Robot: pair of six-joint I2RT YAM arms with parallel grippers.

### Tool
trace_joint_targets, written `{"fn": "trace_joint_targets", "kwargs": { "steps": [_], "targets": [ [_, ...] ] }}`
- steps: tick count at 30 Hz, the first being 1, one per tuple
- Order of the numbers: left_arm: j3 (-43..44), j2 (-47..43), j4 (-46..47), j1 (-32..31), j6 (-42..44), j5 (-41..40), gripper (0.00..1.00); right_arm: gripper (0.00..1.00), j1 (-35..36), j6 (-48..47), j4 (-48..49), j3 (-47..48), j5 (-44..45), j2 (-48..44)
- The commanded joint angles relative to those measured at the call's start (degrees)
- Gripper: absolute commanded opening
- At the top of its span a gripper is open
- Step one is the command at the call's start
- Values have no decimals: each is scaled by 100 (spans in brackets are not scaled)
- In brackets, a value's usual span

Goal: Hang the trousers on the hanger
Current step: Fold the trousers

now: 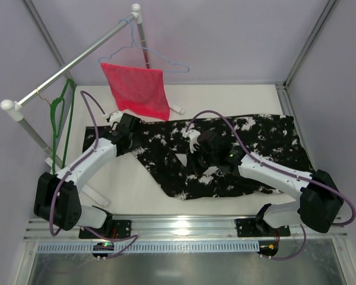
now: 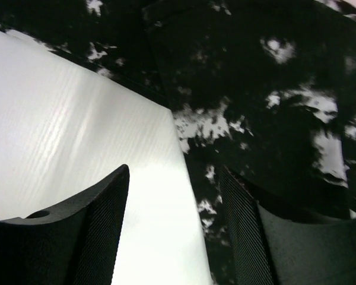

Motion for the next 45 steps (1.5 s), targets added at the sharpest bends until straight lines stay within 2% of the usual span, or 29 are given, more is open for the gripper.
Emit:
{"fn": "trace_joint_targets", "kwargs": {
  "steps": [1, 6, 13, 27, 31, 33, 34, 36, 38, 41, 43, 45],
  "targets": [
    [317, -483, -68, -160, -129, 427, 64, 4, 131, 21, 425, 20, -173, 35],
    [308, -318, 398, -178, -235, 1368, 71, 4, 341, -128, 496, 46, -322, 0],
    [730, 816, 723, -187, -244, 2265, 73, 4, 737, -295, 320, 266, -314, 324],
    [1328, 2222, 943, -187, -270, 2591, 74, 4, 896, -181, 478, -50, -191, 219],
    [1758, 2626, 585, -152, -139, 2389, 71, 4, 896, -181, 531, -139, -226, 158],
    [2091, 2803, 399, -126, -16, 2380, 60, 4, 896, -172, 531, -174, -156, 88],
    [2197, 2890, 242, -100, 28, 2345, 44, 4, 887, -181, 505, -174, -112, 44],
    [2391, 2856, 21, -91, 125, 2135, 28, 4, 896, -164, 444, -148, 133, 9],
    [2760, 2708, -250, -82, 230, 2003, 11, 4, 887, -120, 312, -95, 835, -35],
    [3619, 2540, -820, -82, 485, 1669, 0, 4, 800, -50, -65, 404, 2241, -36],
    [4068, 2478, -1217, -82, 643, 1257, 0, 4, 747, -23, -494, 730, 3178, 26],
    [4474, 2304, -1568, -82, 731, 1001, 0, 4, 676, 3, -733, 1126, 3622, 43]
  ]
}}
